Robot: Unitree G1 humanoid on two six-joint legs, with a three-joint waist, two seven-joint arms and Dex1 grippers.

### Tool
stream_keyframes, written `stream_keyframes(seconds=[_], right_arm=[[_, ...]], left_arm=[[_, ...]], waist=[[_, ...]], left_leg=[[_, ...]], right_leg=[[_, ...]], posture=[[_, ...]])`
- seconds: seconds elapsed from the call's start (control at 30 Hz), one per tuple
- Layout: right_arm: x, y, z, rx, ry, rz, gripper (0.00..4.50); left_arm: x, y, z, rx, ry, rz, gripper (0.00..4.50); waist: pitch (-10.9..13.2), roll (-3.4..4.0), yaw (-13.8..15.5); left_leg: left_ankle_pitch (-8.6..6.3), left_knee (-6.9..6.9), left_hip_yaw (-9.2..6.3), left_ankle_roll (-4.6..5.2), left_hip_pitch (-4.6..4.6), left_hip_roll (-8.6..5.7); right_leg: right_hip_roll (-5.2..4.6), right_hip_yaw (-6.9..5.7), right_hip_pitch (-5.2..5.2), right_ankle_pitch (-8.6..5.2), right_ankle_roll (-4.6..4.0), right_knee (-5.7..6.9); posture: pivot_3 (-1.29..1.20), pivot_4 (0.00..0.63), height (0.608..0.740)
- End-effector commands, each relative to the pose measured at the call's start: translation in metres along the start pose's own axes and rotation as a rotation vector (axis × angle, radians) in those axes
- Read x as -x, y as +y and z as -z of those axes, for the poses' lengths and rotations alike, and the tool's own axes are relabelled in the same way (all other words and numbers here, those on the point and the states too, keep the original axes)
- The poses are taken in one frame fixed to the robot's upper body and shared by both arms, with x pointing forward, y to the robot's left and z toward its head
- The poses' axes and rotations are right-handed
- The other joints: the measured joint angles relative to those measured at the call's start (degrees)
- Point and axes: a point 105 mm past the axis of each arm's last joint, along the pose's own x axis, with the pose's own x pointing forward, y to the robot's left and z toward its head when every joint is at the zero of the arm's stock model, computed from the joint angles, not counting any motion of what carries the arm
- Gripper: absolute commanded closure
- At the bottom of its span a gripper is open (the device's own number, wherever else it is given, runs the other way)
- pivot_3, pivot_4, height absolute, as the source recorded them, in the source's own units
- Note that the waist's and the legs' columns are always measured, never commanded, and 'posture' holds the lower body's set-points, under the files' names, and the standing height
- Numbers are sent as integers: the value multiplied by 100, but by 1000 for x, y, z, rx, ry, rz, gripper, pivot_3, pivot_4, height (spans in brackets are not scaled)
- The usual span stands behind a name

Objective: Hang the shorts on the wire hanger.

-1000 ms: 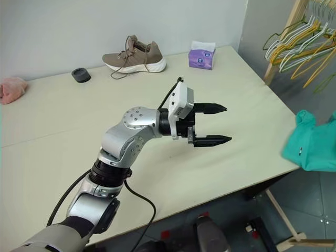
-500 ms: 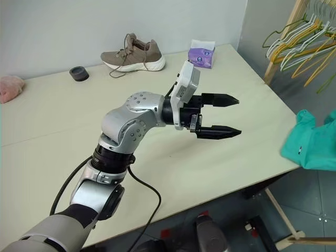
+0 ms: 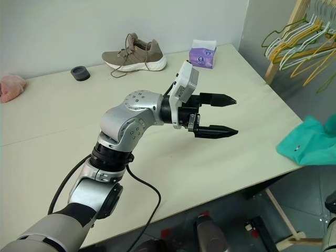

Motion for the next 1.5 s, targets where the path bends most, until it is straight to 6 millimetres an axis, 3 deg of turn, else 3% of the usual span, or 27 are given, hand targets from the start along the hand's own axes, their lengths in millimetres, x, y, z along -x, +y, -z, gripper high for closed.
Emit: stream_keyframes(seconds=[0.03,0.2,0.4,0.53,0.77,0.97,1.1,1.13,1.17,1.27,1.33,1.4,1.5], right_arm=[[17,-15,-46,92,-283,144,25],[20,-18,-47,117,-358,196,25],[7,-17,13,-155,-57,158,25],[13,-13,27,-262,11,172,25],[28,-13,-12,-117,-241,165,25],[50,8,-59,94,-549,71,25],[70,42,-73,300,-735,-64,25],[77,63,-68,351,-769,-170,25],[85,91,-52,380,-750,-328,25],[107,143,-5,386,-631,-678,25],[132,175,39,359,-479,-941,25],[155,193,69,304,-378,-1124,25],[187,215,111,286,-297,-1302,25]], left_arm=[[4,-1,-5,-49,-7,-16,0],[11,1,0,-45,12,-44,0],[15,1,4,-46,30,-59,0],[16,0,5,-46,37,-60,0],[15,-1,6,-46,42,-56,0],[15,-1,7,-43,43,-57,0],[17,-1,9,-40,45,-69,0],[19,1,10,-38,48,-83,0],[23,5,13,-35,54,-123,0],[40,20,24,-24,77,-278,0],[71,43,45,-19,140,-543,0],[105,57,62,8,179,-775,0],[162,57,85,-11,273,-1108,0]], waist=[[0,1,15],[-1,1,20],[-2,1,50],[-9,14,109],[-10,15,266],[-9,15,287],[-9,14,285],[-9,14,274],[-9,14,263],[-9,10,232],[-9,10,243],[-10,12,268],[-10,12,291]], left_leg=[[0,0,0,0,0,0],[0,0,4,1,1,0],[0,5,3,1,1,3],[0,6,6,1,1,3],[-3,3,6,6,-1,0],[-6,4,12,11,1,-1],[-6,5,12,11,1,-2],[-6,5,12,11,1,-2],[-6,5,14,11,2,-2],[-7,7,17,10,12,2],[-6,13,8,10,11,9],[-6,16,1,10,10,13],[-7,15,-2,11,-3,20]], right_leg=[[-3,0,0,0,1,0],[-8,5,-1,0,4,2],[-7,5,-1,4,8,6],[-8,9,-1,4,8,8],[-7,10,-2,2,12,1],[-9,15,-3,2,16,0],[-9,13,-3,2,16,0],[-9,14,-3,2,16,0],[-8,15,-3,2,16,0],[2,21,-1,5,20,4],[5,17,-1,8,23,9],[9,15,-1,8,23,13],[-13,14,-10,8,22,8]], posture=[[-304,162,740],[-285,158,740],[-274,157,740],[-275,158,740],[-278,165,740],[-277,168,740],[-277,168,740],[-277,168,740],[-277,168,740],[-273,164,740],[-261,161,740],[-248,156,740],[-218,147,740]])
